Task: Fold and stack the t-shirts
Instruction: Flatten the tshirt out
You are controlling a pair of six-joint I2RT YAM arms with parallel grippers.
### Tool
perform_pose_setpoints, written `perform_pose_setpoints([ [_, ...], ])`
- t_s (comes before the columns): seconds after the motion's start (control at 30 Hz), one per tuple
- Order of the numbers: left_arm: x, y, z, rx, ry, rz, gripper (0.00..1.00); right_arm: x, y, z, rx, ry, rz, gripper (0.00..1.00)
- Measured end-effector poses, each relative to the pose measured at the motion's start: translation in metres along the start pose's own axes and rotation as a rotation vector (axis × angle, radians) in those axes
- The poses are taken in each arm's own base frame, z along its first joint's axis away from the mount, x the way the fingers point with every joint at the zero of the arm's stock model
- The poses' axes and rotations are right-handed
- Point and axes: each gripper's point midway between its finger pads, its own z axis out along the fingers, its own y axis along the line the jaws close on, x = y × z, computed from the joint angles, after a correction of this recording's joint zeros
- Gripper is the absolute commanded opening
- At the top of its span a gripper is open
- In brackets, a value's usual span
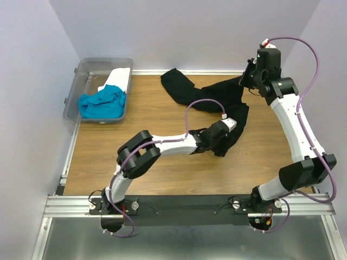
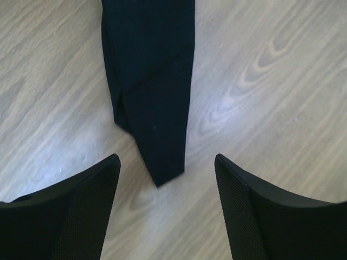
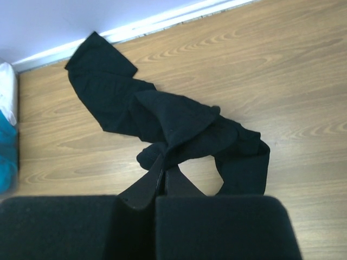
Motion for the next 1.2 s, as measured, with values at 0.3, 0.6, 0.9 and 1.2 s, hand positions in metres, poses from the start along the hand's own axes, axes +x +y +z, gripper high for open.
perform_pose_setpoints([
  [0.3, 0.012, 0.009, 0.036, -0.046, 0.027, 0.026, 0.60, 0.010, -0.004, -0.001, 0.005, 0.018, -0.003, 0.00],
  [0.6, 0.017, 0.013, 0.038, -0.091, 0.017, 0.024, 0.00, 0.012, -0.008, -0.001, 0.011, 0.018, 0.000, 0.00],
  [0.9, 0.036, 0.120, -0.041, -0.389, 0.025, -0.109, 0.00, 0.000, -0.040, -0.004, 0.107, -0.024, 0.023, 0.01],
  [1.2, -0.057, 0.290, -0.277, -0.869, -0.459, -0.431, 0.00, -0.038, -0.109, -0.034, 0.339, -0.178, 0.131, 0.00],
])
